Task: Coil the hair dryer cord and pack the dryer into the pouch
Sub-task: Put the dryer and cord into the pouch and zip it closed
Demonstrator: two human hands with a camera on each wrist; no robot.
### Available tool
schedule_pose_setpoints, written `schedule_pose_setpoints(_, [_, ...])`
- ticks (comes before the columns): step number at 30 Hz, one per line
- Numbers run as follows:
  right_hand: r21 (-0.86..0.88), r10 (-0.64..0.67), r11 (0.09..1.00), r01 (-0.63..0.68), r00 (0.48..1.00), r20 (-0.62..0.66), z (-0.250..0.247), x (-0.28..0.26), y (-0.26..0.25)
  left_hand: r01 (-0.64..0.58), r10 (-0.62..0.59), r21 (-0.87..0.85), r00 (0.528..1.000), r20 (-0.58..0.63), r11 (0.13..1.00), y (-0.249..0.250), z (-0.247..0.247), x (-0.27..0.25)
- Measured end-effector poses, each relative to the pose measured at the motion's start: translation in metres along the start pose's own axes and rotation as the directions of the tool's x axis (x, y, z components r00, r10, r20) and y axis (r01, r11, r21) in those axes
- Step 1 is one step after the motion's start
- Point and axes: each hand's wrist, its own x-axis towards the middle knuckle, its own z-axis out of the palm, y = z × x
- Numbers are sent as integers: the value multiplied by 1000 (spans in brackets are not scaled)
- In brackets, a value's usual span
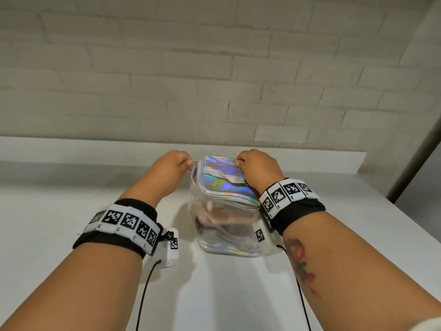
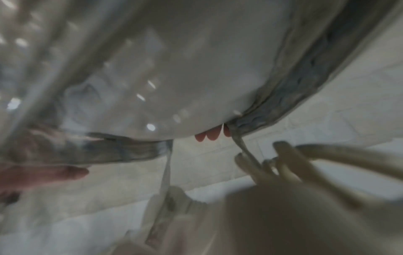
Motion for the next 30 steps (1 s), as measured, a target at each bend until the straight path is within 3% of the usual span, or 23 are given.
schedule_pose_setpoints(8, [32,218,976,-216,975,-49,-3,10,10,-227,257,263,962,-87,938,12,10,-27])
schedule_pose_setpoints(12, [66,92,993,-96,994,58,-22,5,24,-193,230,297,968,-98,935,13,6,-30])
schedule_pose_setpoints(15, [179,107,975,-128,986,124,-29,-8,42,-178,212,292,973,-87,940,15,3,-33])
schedule_pose_setpoints(18, [346,192,917,-198,980,52,-18,-14,50,-131,137,267,991,-4,955,25,2,-38])
schedule_pose_setpoints(21, [374,241,900,-224,970,1,-11,-9,48,-108,69,308,989,134,945,41,-8,-45])
schedule_pose_setpoints(23, [367,256,899,-239,967,3,-8,-4,45,-192,106,439,971,213,878,58,-13,-51])
schedule_pose_setpoints(26, [356,261,902,-245,965,3,-6,-1,40,-361,221,643,931,290,676,91,-7,-62])
schedule_pose_setpoints(30, [357,257,903,-238,967,-6,-5,-4,35,-531,282,642,844,456,553,132,22,-70])
